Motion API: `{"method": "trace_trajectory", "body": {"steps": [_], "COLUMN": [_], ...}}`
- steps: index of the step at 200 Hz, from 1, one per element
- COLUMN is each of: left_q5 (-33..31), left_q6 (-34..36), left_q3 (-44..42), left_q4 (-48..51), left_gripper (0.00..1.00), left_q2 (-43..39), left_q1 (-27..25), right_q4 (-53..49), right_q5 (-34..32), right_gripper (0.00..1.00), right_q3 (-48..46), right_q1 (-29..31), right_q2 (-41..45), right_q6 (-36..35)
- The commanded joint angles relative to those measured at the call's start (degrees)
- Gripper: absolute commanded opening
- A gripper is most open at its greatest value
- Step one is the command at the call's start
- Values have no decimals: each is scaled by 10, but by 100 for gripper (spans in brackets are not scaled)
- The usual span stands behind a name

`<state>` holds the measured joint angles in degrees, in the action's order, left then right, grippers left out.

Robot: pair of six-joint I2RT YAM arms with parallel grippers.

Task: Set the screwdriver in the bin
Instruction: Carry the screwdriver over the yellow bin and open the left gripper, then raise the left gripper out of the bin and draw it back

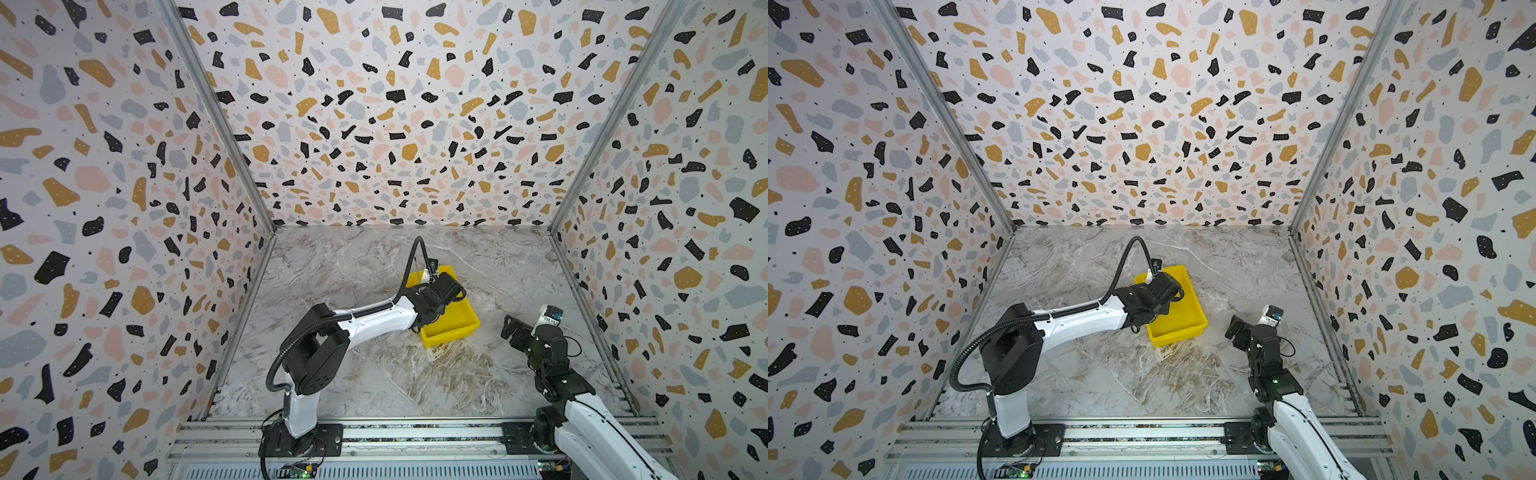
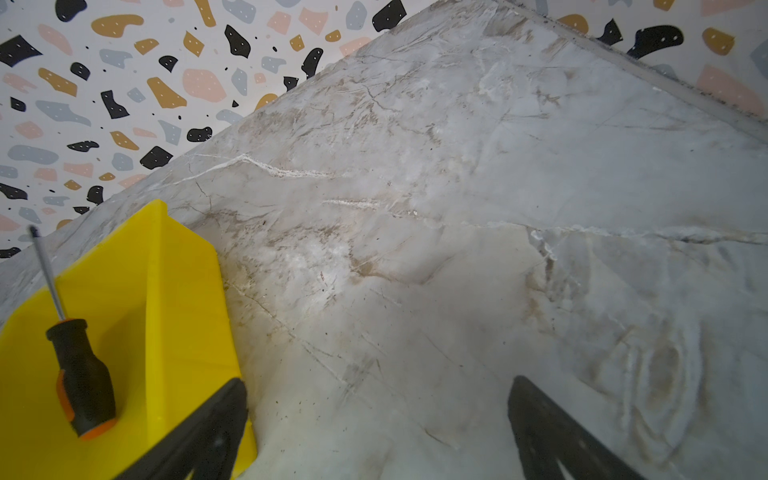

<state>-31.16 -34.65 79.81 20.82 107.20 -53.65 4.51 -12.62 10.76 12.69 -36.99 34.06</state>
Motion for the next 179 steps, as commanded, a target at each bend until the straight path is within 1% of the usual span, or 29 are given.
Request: {"method": "trace_trajectory", "body": {"steps": [1, 28, 38, 46, 61, 74, 89, 105, 126, 159, 179], "left_q5": [-15, -22, -15, -11, 3, 23, 31, 35, 63, 80, 72], "left_q6": [12, -7, -17, -23, -30, -28, -21, -12, -10, -14, 8], "left_q3": [-24, -48, -51, -49, -45, -40, -22, 11, 44, 28, 24], "left_q4": [-8, 0, 0, -1, -16, -38, -44, -26, -15, -40, -36], "left_gripper": [15, 21, 27, 33, 41, 42, 42, 42, 42, 43, 43], "left_q2": [-53, -87, -91, -92, -86, -69, -34, 14, 64, 87, 104], "left_q1": [3, 20, 27, 29, 29, 29, 29, 29, 28, 23, 24], "right_q4": [-1, -1, -1, -1, -1, 0, 0, -1, -1, 1, 1], "right_q5": [-3, -2, -3, -3, -3, -4, -3, -4, -5, -4, -2], "right_gripper": [99, 99, 99, 99, 99, 99, 99, 99, 99, 99, 99], "right_q3": [5, 6, 6, 6, 6, 6, 8, 8, 9, 9, 10], "right_q1": [2, 3, 2, 3, 3, 2, 3, 3, 3, 3, 3], "right_q2": [4, 0, -1, -1, -1, -3, -6, -9, -9, -10, -14], "right_q6": [4, 4, 4, 4, 4, 4, 4, 4, 4, 3, 2]}}
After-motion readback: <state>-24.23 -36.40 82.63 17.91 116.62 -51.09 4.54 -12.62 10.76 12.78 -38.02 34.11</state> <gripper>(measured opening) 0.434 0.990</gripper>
